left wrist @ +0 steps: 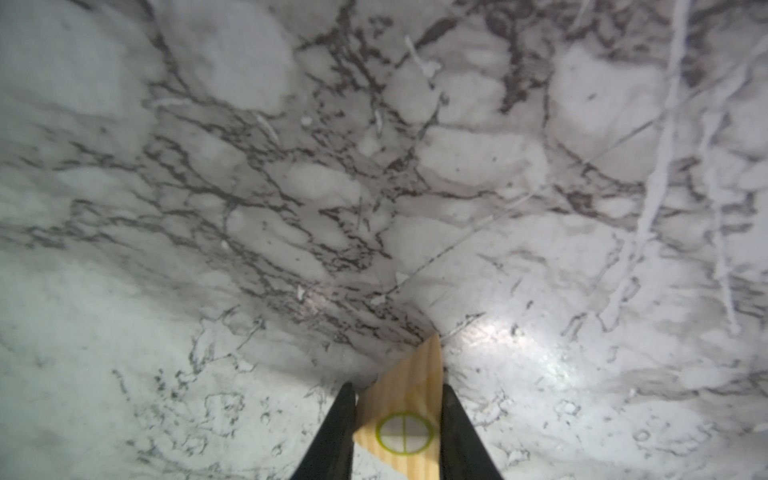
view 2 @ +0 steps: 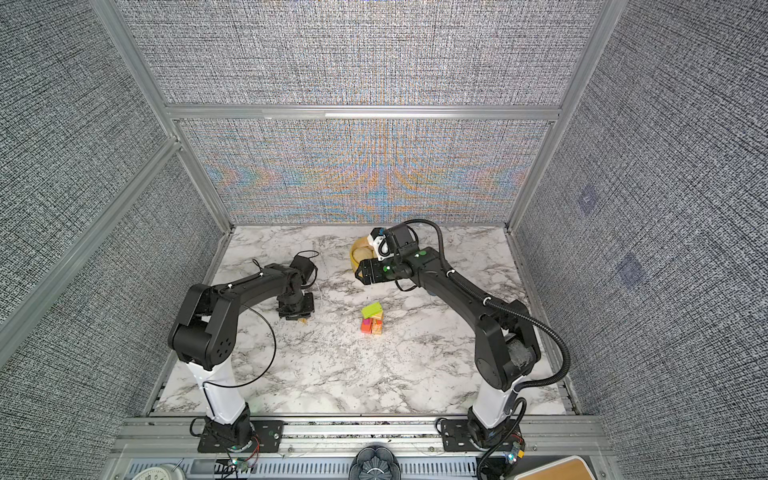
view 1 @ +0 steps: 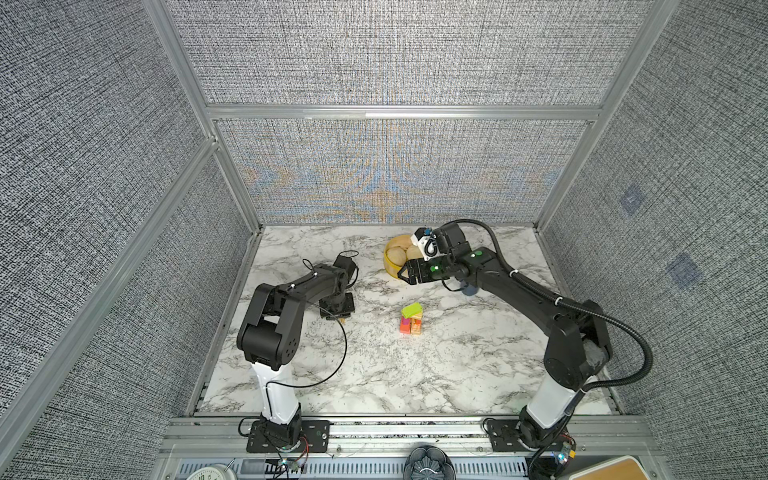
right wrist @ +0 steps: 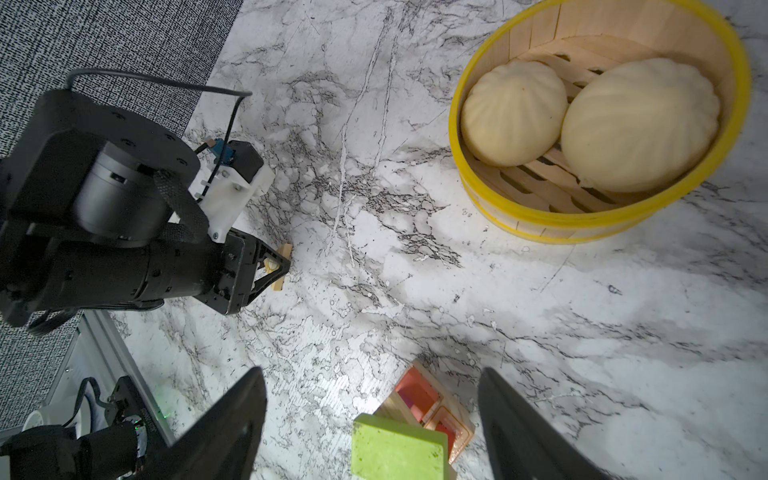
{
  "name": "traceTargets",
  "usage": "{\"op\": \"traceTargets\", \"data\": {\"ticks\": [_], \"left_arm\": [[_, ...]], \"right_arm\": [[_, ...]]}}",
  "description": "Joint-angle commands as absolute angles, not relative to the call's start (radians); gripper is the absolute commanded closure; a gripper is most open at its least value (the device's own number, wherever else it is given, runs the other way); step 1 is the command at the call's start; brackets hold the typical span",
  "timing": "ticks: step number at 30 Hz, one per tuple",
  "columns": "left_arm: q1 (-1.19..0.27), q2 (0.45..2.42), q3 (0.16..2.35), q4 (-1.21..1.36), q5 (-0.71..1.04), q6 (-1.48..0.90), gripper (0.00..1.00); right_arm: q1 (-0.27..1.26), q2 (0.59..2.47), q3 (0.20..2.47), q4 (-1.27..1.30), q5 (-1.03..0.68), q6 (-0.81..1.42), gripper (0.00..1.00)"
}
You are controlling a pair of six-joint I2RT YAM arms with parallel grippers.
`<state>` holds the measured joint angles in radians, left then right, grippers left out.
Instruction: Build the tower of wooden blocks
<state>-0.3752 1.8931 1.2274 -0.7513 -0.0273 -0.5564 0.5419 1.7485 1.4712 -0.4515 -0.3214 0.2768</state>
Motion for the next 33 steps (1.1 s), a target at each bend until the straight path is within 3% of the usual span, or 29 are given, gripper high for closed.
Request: {"op": "traceTargets", "data": {"ticks": [1,7,13,17,22,29,33], "left_arm": [[-0.375,1.895,1.262,-0.779,-0.012,-0.529,0.75],[-0.375,1.925,1.431,-0.898,0.003,-0.471,0.76],[-0.37,2.023,1.7,-1.048,0.068,-0.421,0.76],[-0.364,2.095,1.908,-1.157,0.107,-0.391,0.76],[-0.354,2.17,2.127,-1.277,0.128,-0.357,0.76],[-0.337,2.19,2.203,-1.296,0.171,-0.34,0.76],[-0.335,2.203,2.228,-1.308,0.18,-0.331,0.76]], "right_arm": [[0.545,1.727,1.44,-0.399,-0.324,0.249,0.18],[0.556,1.635,1.325,-0.269,-0.268,0.204,0.19],[0.603,1.559,1.255,-0.209,-0.154,0.102,0.28],[0.678,1.523,1.191,-0.139,-0.009,-0.068,0.35],[0.779,1.526,1.108,-0.018,0.144,-0.321,0.35],[0.922,1.608,1.07,0.124,0.404,-0.684,0.35],[1.011,1.721,1.012,0.43,0.562,-1.041,0.38]]}}
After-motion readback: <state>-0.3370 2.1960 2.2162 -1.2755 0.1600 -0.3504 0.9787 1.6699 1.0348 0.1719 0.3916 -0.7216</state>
